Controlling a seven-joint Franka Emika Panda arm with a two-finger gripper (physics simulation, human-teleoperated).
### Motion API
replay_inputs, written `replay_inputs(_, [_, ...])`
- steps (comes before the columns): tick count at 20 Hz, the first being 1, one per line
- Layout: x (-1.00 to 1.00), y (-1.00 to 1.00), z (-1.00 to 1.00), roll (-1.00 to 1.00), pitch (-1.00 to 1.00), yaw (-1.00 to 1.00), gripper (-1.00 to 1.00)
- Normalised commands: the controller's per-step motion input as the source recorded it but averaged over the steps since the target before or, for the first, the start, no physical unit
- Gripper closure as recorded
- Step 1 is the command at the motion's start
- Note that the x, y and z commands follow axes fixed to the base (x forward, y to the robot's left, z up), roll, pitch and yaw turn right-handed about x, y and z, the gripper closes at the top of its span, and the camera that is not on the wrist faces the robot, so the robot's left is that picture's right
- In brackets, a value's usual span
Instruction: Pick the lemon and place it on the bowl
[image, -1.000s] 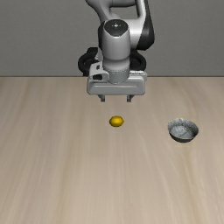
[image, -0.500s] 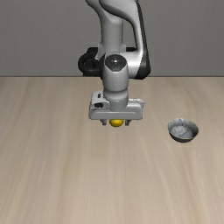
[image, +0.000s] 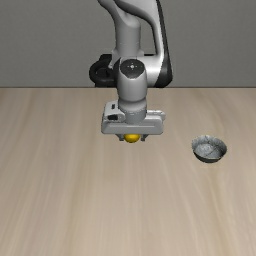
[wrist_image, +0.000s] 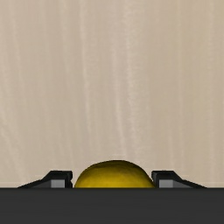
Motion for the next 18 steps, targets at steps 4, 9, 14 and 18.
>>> replay_inputs(4, [0.0, 0.0, 0.25, 0.0, 0.0, 0.0, 1.0])
replay_inputs(9, [0.0, 0.0, 1.0, 0.0, 0.0, 0.0, 1.0])
replay_inputs(14, [0.0, 0.0, 1.0, 0.0, 0.0, 0.0, 1.0])
replay_inputs(18, [0.0, 1.0, 0.0, 0.0, 0.0, 0.0, 1.0])
